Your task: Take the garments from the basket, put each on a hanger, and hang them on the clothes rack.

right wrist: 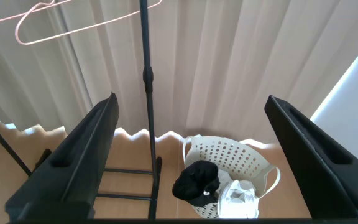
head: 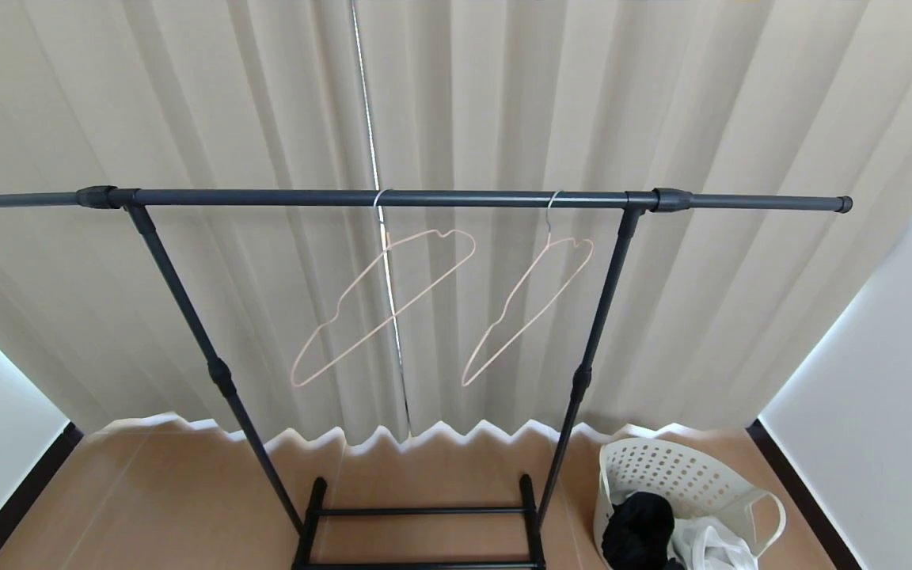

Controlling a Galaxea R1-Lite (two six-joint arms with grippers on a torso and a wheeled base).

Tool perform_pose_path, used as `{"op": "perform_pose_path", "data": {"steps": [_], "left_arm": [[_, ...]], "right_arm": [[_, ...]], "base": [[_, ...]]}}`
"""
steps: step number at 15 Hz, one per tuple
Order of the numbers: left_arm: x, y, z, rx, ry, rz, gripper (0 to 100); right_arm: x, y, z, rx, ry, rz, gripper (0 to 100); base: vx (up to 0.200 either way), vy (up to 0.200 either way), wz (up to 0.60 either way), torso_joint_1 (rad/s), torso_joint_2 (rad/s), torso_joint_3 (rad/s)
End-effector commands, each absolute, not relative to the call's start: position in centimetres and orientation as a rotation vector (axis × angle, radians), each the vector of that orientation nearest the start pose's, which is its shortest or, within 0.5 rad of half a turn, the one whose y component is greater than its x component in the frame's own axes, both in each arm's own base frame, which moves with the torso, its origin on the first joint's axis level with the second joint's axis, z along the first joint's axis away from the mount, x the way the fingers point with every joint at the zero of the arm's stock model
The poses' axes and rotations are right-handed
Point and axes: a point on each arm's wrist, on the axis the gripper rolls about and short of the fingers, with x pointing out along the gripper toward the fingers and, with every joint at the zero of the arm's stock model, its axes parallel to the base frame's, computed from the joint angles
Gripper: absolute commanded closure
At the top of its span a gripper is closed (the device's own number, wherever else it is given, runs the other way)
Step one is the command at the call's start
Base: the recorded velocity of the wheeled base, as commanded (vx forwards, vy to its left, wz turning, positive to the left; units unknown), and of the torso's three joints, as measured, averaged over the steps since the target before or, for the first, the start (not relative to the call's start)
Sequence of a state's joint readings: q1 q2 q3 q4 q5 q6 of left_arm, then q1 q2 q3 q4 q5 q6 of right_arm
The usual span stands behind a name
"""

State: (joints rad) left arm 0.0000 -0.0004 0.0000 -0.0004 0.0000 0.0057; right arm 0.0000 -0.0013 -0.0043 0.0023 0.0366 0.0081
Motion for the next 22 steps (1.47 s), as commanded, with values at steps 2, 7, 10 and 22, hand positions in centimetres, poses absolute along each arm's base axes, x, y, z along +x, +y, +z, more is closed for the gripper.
{"op": "perform_pose_path", "data": {"steps": [2, 7, 10, 22], "left_arm": [[-2.28, 0.00, 7.56, 0.006, -0.002, 0.000, 0], [-2.28, 0.00, 7.56, 0.006, -0.002, 0.000, 0], [-2.28, 0.00, 7.55, 0.006, 0.000, 0.000, 0], [-2.28, 0.05, 7.55, 0.006, 0.000, -0.026, 0]], "right_arm": [[-2.32, 0.08, 7.64, 0.006, -0.001, 0.037, 0], [-2.29, 0.09, 7.59, 0.002, -0.002, 0.038, 0], [-2.29, 0.09, 7.59, 0.003, -0.001, 0.040, 0], [-2.29, 0.10, 7.57, 0.002, 0.000, 0.043, 0]], "base": [[0.000, 0.000, 0.00, 0.000, 0.00, 0.000], [0.000, 0.000, 0.00, 0.000, 0.00, 0.000], [0.000, 0.000, 0.00, 0.000, 0.00, 0.000], [0.000, 0.000, 0.00, 0.000, 0.00, 0.000]]}}
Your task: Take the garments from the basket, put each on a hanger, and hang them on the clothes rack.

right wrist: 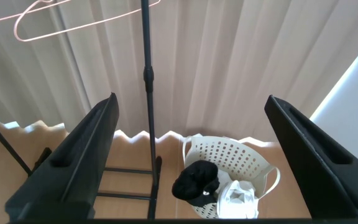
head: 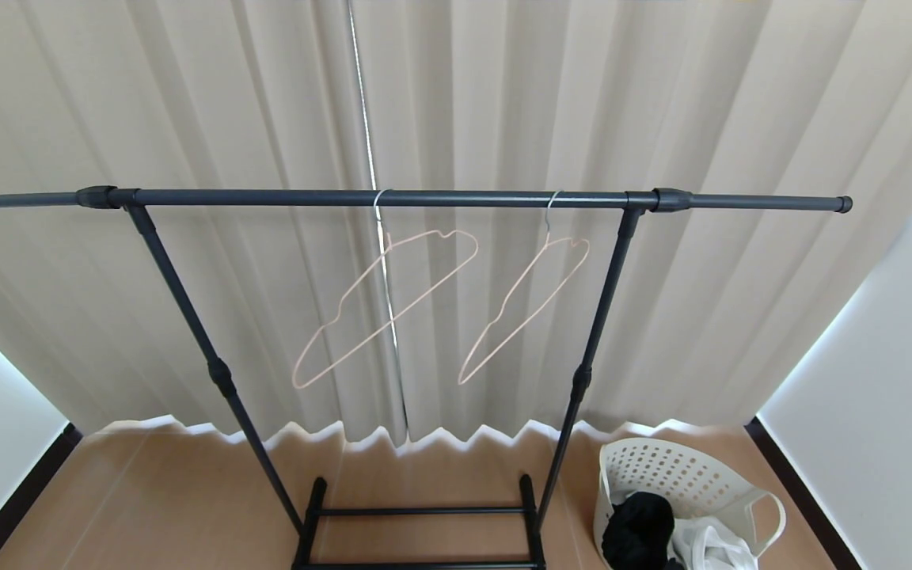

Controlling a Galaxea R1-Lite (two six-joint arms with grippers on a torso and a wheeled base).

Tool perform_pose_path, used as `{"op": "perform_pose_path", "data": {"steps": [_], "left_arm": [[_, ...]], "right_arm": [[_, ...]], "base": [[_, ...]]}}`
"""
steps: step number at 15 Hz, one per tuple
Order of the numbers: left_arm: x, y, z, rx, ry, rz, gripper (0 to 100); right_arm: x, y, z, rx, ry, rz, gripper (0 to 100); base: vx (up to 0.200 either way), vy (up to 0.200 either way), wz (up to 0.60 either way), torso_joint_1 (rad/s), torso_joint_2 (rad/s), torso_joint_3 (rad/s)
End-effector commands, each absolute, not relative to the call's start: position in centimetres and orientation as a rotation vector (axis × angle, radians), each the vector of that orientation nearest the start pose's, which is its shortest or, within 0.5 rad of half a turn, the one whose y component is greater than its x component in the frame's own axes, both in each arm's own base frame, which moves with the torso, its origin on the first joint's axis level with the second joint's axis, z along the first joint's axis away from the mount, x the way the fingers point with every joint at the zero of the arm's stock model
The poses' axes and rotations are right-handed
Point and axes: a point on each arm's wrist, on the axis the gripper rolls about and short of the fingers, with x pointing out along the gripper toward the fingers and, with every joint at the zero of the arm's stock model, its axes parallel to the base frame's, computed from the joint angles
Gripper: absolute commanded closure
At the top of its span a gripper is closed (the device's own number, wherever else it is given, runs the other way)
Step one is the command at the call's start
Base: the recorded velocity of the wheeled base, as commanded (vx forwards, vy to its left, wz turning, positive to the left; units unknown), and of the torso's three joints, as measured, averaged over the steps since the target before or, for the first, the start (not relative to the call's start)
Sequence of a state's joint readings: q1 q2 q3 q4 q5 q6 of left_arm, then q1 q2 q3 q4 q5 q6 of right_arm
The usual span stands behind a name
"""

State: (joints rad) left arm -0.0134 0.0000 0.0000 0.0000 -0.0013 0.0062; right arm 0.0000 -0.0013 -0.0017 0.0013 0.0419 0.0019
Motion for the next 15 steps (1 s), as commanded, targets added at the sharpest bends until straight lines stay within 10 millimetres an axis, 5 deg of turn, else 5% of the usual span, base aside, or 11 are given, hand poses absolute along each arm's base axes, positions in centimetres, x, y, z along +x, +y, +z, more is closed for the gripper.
{"op": "perform_pose_path", "data": {"steps": [1, 15], "left_arm": [[-2.28, 0.10, 7.55, 0.011, 0.000, -0.049, 0], [-2.28, 0.11, 7.58, 0.005, -0.003, -0.048, 0]], "right_arm": [[-2.29, 0.10, 7.57, 0.002, 0.000, 0.043, 0], [-2.31, 0.10, 7.62, 0.002, -0.002, 0.043, 0]], "base": [[0.000, 0.000, 0.00, 0.000, 0.00, 0.000], [0.000, 0.000, 0.00, -0.007, 0.01, 0.007]]}}
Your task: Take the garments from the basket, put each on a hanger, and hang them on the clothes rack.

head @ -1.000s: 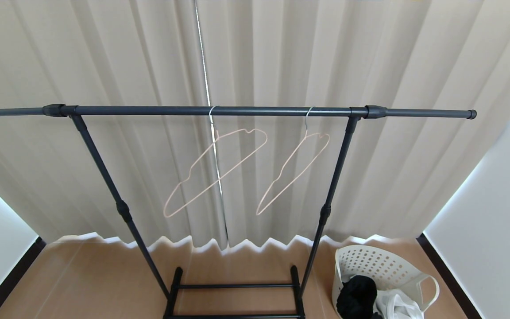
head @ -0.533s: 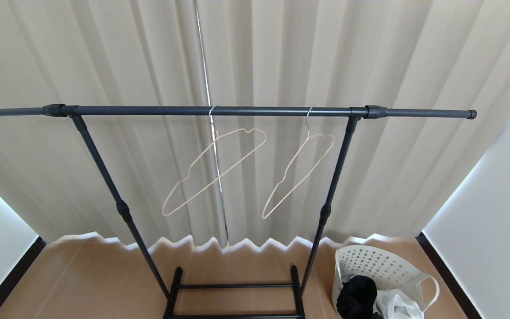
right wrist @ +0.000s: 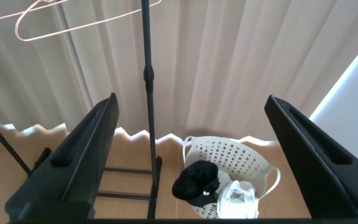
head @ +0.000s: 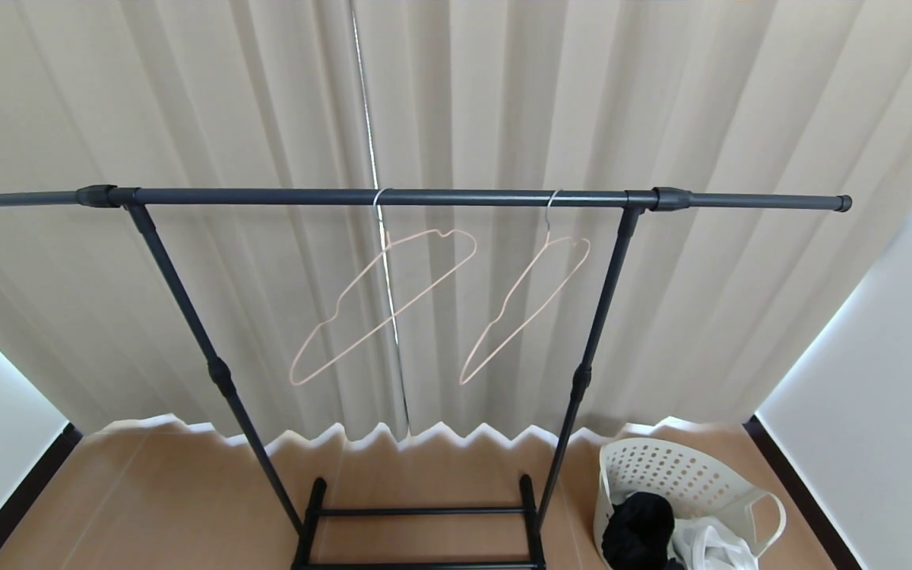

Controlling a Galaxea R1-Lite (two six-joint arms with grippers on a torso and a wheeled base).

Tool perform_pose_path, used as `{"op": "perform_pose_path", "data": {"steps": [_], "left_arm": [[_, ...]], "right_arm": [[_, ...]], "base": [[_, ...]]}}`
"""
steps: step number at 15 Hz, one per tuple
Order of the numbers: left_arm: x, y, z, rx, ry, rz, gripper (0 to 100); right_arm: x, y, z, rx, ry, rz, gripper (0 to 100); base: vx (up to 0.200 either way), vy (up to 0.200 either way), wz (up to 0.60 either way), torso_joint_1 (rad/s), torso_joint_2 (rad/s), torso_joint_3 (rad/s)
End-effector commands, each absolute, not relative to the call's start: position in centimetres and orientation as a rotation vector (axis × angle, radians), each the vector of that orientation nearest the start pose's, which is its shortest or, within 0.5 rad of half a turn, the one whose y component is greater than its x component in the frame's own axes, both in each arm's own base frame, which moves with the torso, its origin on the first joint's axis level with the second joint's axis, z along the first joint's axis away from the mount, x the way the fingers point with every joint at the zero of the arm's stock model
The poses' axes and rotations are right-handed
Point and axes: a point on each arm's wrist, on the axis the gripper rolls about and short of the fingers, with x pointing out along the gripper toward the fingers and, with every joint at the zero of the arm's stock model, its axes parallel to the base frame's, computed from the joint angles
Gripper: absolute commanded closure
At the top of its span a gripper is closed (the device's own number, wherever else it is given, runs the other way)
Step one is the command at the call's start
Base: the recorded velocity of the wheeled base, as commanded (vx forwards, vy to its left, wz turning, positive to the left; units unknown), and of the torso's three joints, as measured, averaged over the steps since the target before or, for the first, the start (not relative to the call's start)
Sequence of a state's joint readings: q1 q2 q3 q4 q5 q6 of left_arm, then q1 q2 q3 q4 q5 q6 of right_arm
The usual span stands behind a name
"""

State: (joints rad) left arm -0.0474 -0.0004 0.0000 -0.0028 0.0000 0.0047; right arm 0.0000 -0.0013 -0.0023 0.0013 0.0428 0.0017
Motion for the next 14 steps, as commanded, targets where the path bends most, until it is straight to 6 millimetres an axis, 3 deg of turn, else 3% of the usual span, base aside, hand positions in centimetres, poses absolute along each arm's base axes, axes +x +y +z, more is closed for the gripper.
{"op": "perform_pose_path", "data": {"steps": [1, 14], "left_arm": [[-2.28, 0.11, 7.58, 0.005, -0.003, -0.048, 0], [-2.28, 0.11, 7.58, 0.005, -0.003, -0.048, 0]], "right_arm": [[-2.31, 0.10, 7.62, 0.002, -0.002, 0.043, 0], [-2.31, 0.10, 7.62, 0.003, -0.001, 0.044, 0]], "base": [[0.000, 0.000, 0.00, -0.139, 0.32, 0.173], [0.000, 0.000, 0.00, -0.150, 0.35, 0.200]]}}
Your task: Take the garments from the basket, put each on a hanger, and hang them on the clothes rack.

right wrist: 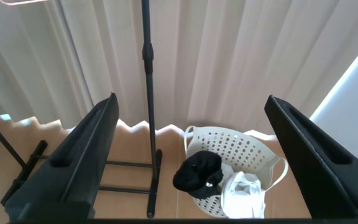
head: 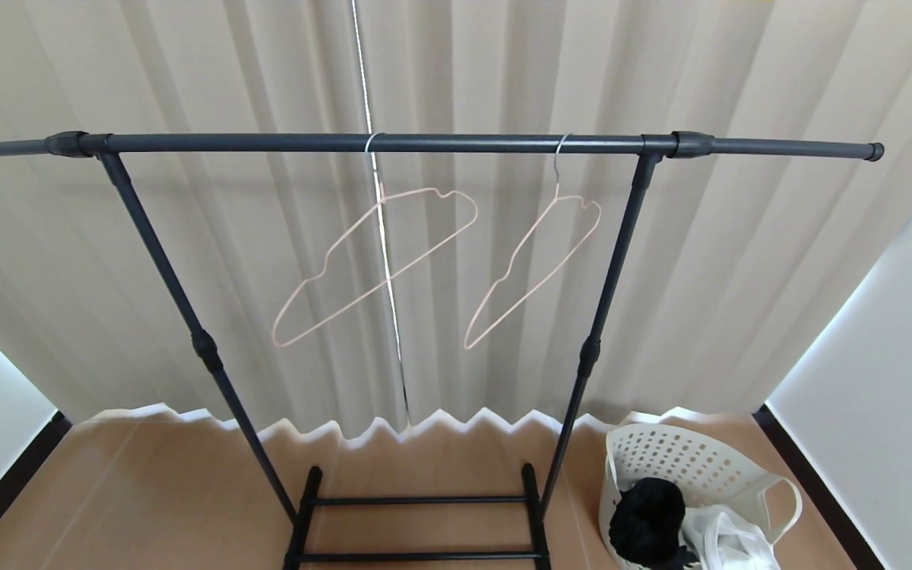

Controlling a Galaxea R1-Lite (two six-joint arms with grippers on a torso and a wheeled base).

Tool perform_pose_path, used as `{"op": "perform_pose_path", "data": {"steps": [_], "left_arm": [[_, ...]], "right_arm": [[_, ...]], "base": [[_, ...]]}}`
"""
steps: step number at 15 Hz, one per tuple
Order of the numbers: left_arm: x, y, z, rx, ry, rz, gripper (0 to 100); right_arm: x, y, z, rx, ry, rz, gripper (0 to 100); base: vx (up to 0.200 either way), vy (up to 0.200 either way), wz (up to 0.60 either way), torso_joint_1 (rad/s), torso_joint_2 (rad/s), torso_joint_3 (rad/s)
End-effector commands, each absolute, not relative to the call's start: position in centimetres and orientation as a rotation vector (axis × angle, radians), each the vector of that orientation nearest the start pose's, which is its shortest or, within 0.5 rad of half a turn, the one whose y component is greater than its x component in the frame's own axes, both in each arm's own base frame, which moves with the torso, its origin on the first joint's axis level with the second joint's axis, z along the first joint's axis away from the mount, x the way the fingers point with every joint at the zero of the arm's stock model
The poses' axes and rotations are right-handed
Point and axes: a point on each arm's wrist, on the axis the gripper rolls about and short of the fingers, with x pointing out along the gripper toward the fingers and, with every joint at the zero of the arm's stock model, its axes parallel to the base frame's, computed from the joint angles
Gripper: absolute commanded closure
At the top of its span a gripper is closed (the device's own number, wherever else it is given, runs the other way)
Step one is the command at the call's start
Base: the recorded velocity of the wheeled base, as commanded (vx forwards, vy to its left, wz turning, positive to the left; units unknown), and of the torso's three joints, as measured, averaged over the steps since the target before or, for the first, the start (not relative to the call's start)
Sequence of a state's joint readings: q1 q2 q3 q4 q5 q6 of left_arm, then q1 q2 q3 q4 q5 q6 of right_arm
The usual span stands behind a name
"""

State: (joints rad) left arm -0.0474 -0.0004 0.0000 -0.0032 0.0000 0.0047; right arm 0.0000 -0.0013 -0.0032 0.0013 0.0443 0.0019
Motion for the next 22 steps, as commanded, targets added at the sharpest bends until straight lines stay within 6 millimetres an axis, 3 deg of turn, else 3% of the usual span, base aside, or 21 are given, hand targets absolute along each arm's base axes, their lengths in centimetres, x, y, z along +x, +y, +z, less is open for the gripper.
{"op": "perform_pose_path", "data": {"steps": [1, 22], "left_arm": [[-2.28, 0.11, 7.58, 0.005, -0.003, -0.048, 0], [-2.28, 0.11, 7.58, 0.005, -0.003, -0.048, 0]], "right_arm": [[-2.31, 0.10, 7.62, 0.003, -0.001, 0.044, 0], [-2.31, 0.10, 7.62, 0.003, -0.001, 0.044, 0]], "base": [[0.000, 0.000, 0.00, -0.159, 0.39, 0.232], [0.000, 0.000, 0.00, -0.173, 0.50, 0.329]]}}
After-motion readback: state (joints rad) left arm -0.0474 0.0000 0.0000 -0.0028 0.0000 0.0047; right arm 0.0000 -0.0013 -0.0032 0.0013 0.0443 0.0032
